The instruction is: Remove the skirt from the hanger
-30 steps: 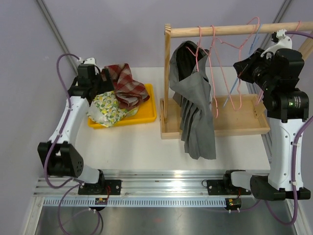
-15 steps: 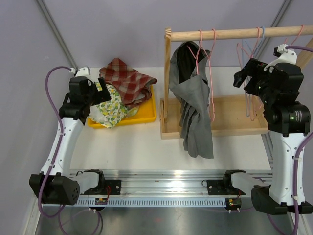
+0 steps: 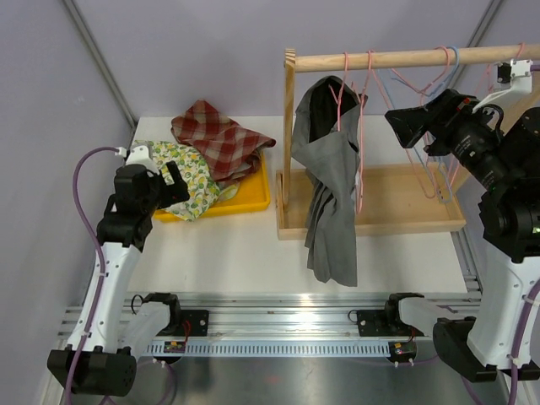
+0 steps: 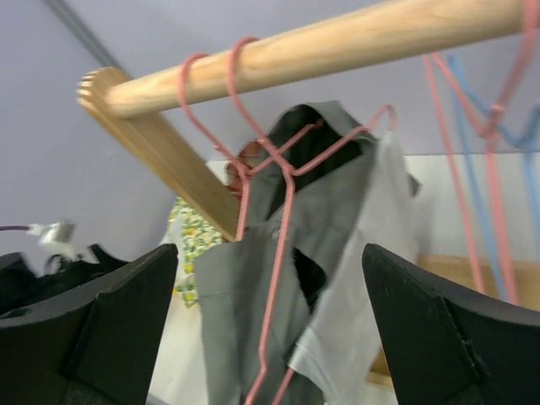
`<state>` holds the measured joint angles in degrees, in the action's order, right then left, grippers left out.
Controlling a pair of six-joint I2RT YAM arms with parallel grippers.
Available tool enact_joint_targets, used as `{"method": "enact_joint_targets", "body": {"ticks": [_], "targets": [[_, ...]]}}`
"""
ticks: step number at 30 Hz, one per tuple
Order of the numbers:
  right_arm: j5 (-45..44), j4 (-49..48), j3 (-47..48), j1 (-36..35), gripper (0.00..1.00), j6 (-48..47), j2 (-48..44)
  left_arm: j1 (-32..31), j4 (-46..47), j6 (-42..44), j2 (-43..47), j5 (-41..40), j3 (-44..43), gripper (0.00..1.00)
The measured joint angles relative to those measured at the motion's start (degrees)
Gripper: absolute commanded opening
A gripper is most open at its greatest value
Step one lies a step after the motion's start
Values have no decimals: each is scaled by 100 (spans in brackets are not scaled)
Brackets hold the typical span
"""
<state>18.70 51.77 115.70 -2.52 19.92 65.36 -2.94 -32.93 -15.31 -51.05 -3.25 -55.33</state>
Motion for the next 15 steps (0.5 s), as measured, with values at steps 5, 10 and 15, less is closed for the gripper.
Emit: {"method": "enact_joint_targets", "body": {"ticks": [5,10,15], "targets": [[813,-332,-293,0,88,269,173,0,-17,2,-48,0,361,99],[1049,-446,-708,-98,85,352,514,0,48,4,-42,-17,374,99],[922,-448,-994,-546,71,343,820,-2,55,28,-42,-26,374,99]]}}
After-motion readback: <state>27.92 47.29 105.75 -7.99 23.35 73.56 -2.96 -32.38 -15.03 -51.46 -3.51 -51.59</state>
